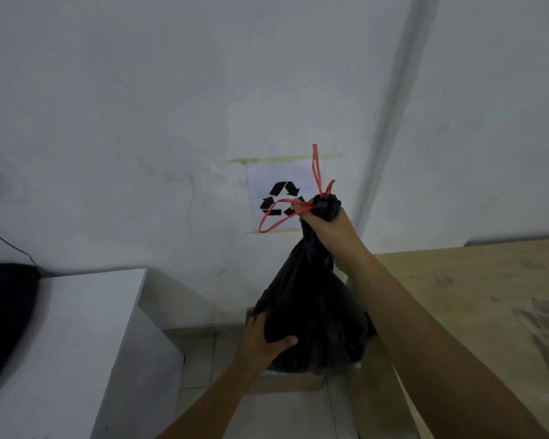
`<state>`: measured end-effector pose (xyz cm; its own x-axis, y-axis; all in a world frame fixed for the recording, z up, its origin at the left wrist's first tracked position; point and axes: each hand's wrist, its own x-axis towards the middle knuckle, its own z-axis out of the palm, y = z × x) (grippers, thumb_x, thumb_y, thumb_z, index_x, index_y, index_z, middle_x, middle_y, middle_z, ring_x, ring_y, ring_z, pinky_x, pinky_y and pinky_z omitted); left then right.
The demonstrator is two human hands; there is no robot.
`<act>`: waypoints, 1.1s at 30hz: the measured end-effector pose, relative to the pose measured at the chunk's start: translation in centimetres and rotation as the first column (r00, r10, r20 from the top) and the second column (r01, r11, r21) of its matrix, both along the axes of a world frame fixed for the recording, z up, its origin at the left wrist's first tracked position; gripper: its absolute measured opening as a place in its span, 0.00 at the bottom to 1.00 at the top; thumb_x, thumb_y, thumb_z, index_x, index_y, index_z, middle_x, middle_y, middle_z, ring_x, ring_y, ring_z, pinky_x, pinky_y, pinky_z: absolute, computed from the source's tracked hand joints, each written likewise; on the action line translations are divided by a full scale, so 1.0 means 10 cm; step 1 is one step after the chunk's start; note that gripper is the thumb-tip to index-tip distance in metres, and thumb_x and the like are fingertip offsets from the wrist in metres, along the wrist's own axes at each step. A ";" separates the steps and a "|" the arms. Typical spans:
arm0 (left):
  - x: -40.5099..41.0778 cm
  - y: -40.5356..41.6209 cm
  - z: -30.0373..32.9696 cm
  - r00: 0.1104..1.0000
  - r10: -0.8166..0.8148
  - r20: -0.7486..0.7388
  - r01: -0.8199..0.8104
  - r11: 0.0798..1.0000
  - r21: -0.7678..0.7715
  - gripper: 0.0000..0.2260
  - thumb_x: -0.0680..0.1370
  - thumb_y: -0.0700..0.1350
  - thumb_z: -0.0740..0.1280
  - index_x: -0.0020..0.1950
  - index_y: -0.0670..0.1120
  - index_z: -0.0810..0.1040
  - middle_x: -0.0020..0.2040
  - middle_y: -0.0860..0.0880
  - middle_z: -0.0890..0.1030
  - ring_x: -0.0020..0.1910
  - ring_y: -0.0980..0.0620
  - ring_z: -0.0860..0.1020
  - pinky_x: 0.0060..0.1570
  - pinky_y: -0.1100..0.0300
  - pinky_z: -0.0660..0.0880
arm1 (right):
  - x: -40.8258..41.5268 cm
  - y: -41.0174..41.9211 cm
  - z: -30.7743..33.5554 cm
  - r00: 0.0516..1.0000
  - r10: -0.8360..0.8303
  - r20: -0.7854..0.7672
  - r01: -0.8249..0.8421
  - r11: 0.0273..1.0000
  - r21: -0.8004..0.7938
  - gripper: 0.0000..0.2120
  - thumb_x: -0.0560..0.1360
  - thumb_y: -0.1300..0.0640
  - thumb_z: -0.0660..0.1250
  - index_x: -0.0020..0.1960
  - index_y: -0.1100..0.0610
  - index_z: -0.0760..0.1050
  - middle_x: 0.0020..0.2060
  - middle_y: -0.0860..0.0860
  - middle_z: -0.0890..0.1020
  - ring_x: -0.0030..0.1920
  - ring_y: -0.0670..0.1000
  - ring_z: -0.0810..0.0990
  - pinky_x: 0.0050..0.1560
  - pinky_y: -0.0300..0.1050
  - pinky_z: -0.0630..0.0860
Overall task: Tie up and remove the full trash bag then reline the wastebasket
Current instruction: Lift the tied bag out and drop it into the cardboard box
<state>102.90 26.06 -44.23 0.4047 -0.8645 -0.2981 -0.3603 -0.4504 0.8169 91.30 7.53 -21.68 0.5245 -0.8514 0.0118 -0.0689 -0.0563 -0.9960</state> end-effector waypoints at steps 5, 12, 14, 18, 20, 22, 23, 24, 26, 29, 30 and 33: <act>0.35 0.07 -0.81 0.999 0.036 -0.036 -0.033 0.996 0.087 0.35 0.68 0.63 0.81 0.71 0.55 0.73 0.65 0.58 0.77 0.67 0.52 0.78 0.55 0.68 0.75 | 0.35 -0.07 -0.84 1.000 -0.022 0.006 0.022 1.000 0.016 0.18 0.77 0.41 0.76 0.50 0.57 0.81 0.39 0.51 0.80 0.41 0.49 0.78 0.46 0.47 0.75; 0.60 0.35 -2.12 0.993 -0.022 0.120 -0.016 0.954 0.300 0.30 0.77 0.60 0.73 0.73 0.43 0.74 0.60 0.46 0.76 0.60 0.48 0.77 0.48 0.69 0.73 | 0.70 -0.23 -2.14 0.999 0.043 -0.026 -0.043 0.999 -0.007 0.31 0.78 0.41 0.75 0.53 0.72 0.76 0.41 0.65 0.78 0.43 0.52 0.76 0.48 0.49 0.75; 0.67 0.46 -2.56 0.989 -0.010 0.150 -0.047 0.926 0.374 0.26 0.77 0.61 0.74 0.68 0.46 0.77 0.62 0.44 0.75 0.61 0.44 0.79 0.58 0.58 0.76 | 0.77 -0.30 -2.52 0.998 0.047 -0.044 -0.047 0.999 0.003 0.28 0.79 0.43 0.75 0.56 0.70 0.79 0.49 0.70 0.81 0.46 0.52 0.79 0.50 0.44 0.78; 0.83 0.44 -3.55 0.967 -0.024 0.255 -0.074 0.927 0.367 0.35 0.68 0.74 0.66 0.65 0.51 0.80 0.60 0.46 0.75 0.59 0.44 0.79 0.56 0.54 0.78 | 0.88 -0.41 -3.28 0.994 0.046 -0.096 -0.045 0.999 0.013 0.19 0.78 0.43 0.75 0.49 0.60 0.83 0.47 0.53 0.87 0.48 0.43 0.85 0.50 0.40 0.78; 0.84 0.36 -3.92 0.947 -0.028 0.321 -0.088 0.936 0.341 0.42 0.64 0.79 0.55 0.65 0.52 0.80 0.59 0.47 0.75 0.59 0.44 0.78 0.52 0.54 0.76 | 0.92 -0.44 -3.66 0.992 0.056 -0.113 -0.058 0.998 -0.010 0.19 0.78 0.41 0.74 0.47 0.59 0.83 0.48 0.53 0.87 0.50 0.45 0.85 0.50 0.39 0.78; 0.84 0.28 -4.31 0.914 -0.021 0.405 -0.103 0.954 0.283 0.43 0.67 0.80 0.51 0.66 0.53 0.79 0.57 0.47 0.76 0.58 0.44 0.77 0.51 0.53 0.75 | 0.94 -0.44 -4.03 0.992 0.065 -0.104 -0.069 0.997 -0.036 0.20 0.79 0.41 0.74 0.47 0.59 0.83 0.49 0.57 0.86 0.53 0.49 0.84 0.50 0.38 0.79; 0.84 0.23 -4.50 0.892 -0.017 0.452 -0.105 0.965 0.242 0.41 0.69 0.80 0.50 0.65 0.52 0.80 0.56 0.47 0.77 0.57 0.43 0.77 0.50 0.53 0.76 | 0.95 -0.44 -4.22 0.993 0.072 -0.093 -0.075 0.997 -0.036 0.20 0.79 0.41 0.74 0.47 0.59 0.83 0.49 0.58 0.86 0.53 0.49 0.84 0.49 0.36 0.78; 0.85 0.19 -4.73 0.866 -0.014 0.500 -0.095 0.977 0.192 0.40 0.72 0.79 0.50 0.64 0.51 0.80 0.54 0.46 0.78 0.55 0.42 0.78 0.50 0.52 0.76 | 0.95 -0.44 -4.41 0.993 0.079 -0.086 -0.083 0.996 -0.038 0.19 0.79 0.42 0.74 0.47 0.59 0.83 0.49 0.58 0.86 0.52 0.49 0.85 0.48 0.35 0.78; 0.86 0.11 -5.15 0.797 -0.036 0.603 -0.045 0.992 0.118 0.36 0.77 0.77 0.49 0.57 0.50 0.82 0.51 0.46 0.80 0.53 0.41 0.80 0.49 0.50 0.77 | 0.94 -0.44 -4.77 0.993 0.081 -0.080 -0.085 0.996 -0.041 0.18 0.79 0.42 0.74 0.47 0.59 0.83 0.46 0.55 0.86 0.49 0.46 0.85 0.47 0.34 0.77; 0.95 0.04 -5.71 0.710 -0.062 0.701 -0.022 0.994 0.111 0.34 0.80 0.74 0.50 0.53 0.48 0.83 0.50 0.44 0.82 0.53 0.39 0.80 0.52 0.46 0.78 | 0.89 -0.44 -5.31 0.994 0.081 -0.072 -0.084 0.996 -0.039 0.14 0.79 0.45 0.75 0.45 0.56 0.82 0.42 0.49 0.84 0.47 0.43 0.83 0.46 0.33 0.77; 0.97 0.03 -5.84 0.687 -0.070 0.723 -0.029 0.992 0.123 0.34 0.80 0.73 0.51 0.53 0.48 0.84 0.51 0.43 0.82 0.54 0.38 0.80 0.53 0.45 0.79 | 0.86 -0.43 -5.49 0.994 0.086 -0.072 -0.088 0.995 -0.038 0.13 0.79 0.45 0.75 0.44 0.54 0.81 0.43 0.49 0.84 0.48 0.44 0.83 0.47 0.33 0.77; 0.96 0.02 -6.15 0.654 -0.091 0.751 -0.023 0.990 0.139 0.29 0.81 0.68 0.55 0.51 0.48 0.85 0.51 0.44 0.82 0.53 0.39 0.81 0.51 0.45 0.78 | 0.76 -0.38 -5.97 0.997 0.075 -0.030 -0.076 0.996 -0.035 0.09 0.78 0.49 0.77 0.44 0.52 0.82 0.44 0.48 0.86 0.48 0.41 0.85 0.48 0.31 0.77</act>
<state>112.54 26.30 -105.69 0.5097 -0.8603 -0.0091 -0.8431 -0.5015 0.1941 98.92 3.69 -81.33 0.5878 -0.8086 0.0262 -0.0911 -0.0984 -0.9910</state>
